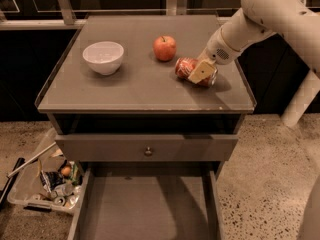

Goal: Place coke can into middle drawer

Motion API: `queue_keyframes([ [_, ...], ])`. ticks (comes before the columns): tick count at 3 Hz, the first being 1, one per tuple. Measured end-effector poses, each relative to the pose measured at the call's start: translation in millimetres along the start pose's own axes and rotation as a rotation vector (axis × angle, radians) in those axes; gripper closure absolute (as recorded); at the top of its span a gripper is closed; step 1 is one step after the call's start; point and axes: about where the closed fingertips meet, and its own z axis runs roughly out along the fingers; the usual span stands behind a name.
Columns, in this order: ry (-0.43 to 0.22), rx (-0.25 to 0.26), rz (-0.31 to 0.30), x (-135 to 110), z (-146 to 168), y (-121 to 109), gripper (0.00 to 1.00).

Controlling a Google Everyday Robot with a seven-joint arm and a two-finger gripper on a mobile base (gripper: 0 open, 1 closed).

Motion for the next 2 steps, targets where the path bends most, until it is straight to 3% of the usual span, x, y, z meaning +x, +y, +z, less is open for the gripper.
queue_keyframes([
  [1, 0.001, -0.001, 0.0, 0, 0, 0, 1.0],
  [2, -0.008, 0.001, -0.007, 9, -12, 7, 1.0],
])
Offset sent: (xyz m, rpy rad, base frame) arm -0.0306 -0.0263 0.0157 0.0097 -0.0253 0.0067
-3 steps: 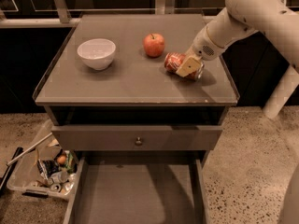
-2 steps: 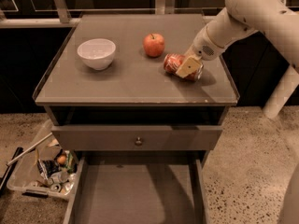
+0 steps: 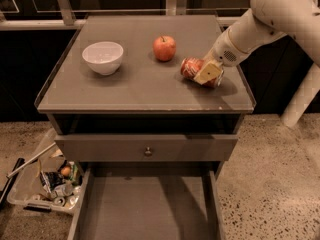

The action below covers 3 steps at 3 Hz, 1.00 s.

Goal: Place coke can into middle drawer

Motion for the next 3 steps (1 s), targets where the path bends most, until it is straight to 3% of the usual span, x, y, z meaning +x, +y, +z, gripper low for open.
queue_keyframes([
  [3, -0.091, 0.07, -0.057, 32, -75, 46, 1.0],
])
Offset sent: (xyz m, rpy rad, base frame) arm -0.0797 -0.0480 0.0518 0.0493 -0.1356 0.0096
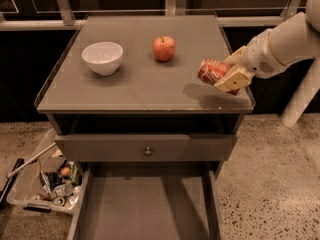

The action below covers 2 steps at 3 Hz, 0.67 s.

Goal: Place coke can into middle drawer

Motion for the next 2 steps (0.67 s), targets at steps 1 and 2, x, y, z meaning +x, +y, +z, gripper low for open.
queue_keyframes([
  [1, -0.017, 0.034, -0.033, 17, -24, 28, 1.0],
  [2, -0.039, 0.058, -0.046, 41, -37, 62, 1.0],
])
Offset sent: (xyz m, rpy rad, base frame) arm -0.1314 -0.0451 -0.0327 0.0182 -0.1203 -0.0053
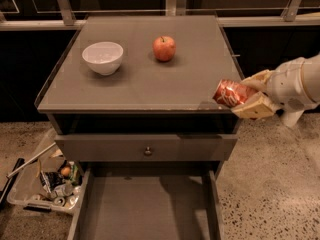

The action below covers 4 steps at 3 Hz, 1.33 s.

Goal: Place coke can into middle drawer

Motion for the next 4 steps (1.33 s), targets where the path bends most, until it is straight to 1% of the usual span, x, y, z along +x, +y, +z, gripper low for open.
queue_keyframes([
  [1, -0.039, -0.011, 0.014, 22, 2, 36, 1.0],
  [2, -0.065, -0.077, 0.035, 37, 19, 77, 1.0],
  [3, -0.063, -0.175, 0.013, 42, 47, 122, 1.0],
  [4, -0.061, -0.173, 0.004, 39, 48, 123, 1.0],
])
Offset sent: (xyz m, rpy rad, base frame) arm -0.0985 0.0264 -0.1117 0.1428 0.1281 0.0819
